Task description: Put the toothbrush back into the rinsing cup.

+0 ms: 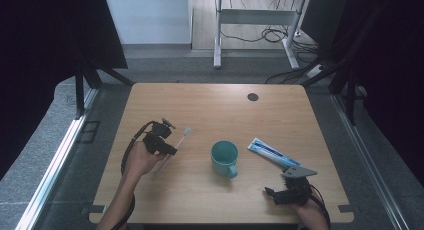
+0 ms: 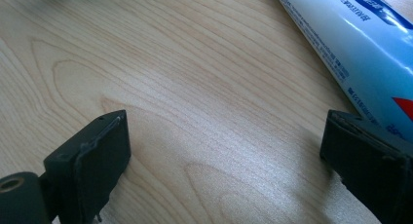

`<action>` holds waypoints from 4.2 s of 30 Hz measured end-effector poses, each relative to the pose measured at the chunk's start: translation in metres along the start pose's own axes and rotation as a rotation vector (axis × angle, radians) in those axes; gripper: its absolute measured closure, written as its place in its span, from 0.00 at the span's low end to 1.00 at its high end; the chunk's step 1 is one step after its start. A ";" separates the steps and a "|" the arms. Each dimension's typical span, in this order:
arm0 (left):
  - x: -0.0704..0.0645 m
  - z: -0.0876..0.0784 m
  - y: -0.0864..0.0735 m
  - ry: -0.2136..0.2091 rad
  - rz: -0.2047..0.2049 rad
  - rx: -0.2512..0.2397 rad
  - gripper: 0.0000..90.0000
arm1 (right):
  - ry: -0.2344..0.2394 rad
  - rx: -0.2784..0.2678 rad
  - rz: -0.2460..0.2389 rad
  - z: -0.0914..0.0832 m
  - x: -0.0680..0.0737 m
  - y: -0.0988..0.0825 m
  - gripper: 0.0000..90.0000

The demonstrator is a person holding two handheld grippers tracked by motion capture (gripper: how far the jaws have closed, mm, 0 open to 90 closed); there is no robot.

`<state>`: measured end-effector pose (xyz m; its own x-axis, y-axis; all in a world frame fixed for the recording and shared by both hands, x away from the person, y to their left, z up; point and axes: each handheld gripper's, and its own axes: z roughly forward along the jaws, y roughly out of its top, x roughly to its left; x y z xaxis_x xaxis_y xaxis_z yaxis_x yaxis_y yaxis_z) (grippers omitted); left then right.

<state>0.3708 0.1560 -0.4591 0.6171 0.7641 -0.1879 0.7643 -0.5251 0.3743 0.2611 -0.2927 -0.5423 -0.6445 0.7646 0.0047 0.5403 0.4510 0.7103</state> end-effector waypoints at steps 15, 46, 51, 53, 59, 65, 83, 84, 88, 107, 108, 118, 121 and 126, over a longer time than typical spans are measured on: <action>-0.018 -0.020 0.006 -0.029 0.080 -0.141 0.88 | 0.000 0.000 0.000 0.000 0.000 0.000 0.04; -0.043 -0.045 0.014 -0.120 0.182 -0.392 0.88 | 0.000 0.000 0.001 0.000 0.000 0.000 0.04; -0.047 -0.046 0.017 -0.130 0.196 -0.425 0.88 | 0.000 0.001 0.002 0.000 0.000 0.000 0.04; -0.049 -0.046 0.018 -0.134 0.199 -0.436 0.88 | 0.001 0.001 0.003 0.000 0.000 0.000 0.04; -0.055 -0.048 0.023 -0.146 0.213 -0.470 0.88 | 0.001 0.000 0.001 0.000 0.000 0.000 0.04; -0.062 -0.051 0.029 -0.157 0.226 -0.499 0.88 | 0.000 0.000 0.002 0.000 0.000 0.000 0.04; -0.081 -0.047 0.046 -0.191 0.251 -0.563 0.88 | 0.000 0.000 0.002 0.000 0.000 0.000 0.04; -0.082 -0.047 0.047 -0.189 0.256 -0.566 0.88 | 0.000 0.000 0.002 0.000 0.000 0.000 0.04; -0.088 -0.044 0.052 -0.191 0.262 -0.569 0.88 | 0.000 0.000 0.002 0.000 0.000 0.000 0.04; -0.110 -0.024 0.070 -0.190 0.308 -0.561 0.88 | 0.001 0.000 0.004 0.000 0.000 0.000 0.04; -0.111 -0.023 0.071 -0.190 0.309 -0.560 0.88 | 0.001 -0.001 0.003 0.000 0.000 0.000 0.04; -0.115 -0.010 0.070 -0.191 0.308 -0.563 0.88 | 0.000 0.000 0.001 0.000 0.000 0.000 0.04; -0.114 -0.006 0.068 -0.193 0.303 -0.563 0.88 | 0.001 0.002 0.001 0.000 0.000 0.000 0.04; -0.114 0.002 0.065 -0.192 0.301 -0.560 0.88 | 0.002 0.001 0.002 0.000 0.000 0.000 0.04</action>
<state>0.3503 0.0342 -0.4149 0.8504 0.5070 -0.1406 0.3724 -0.3912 0.8416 0.2610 -0.2927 -0.5422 -0.6443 0.7647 0.0074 0.5420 0.4499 0.7098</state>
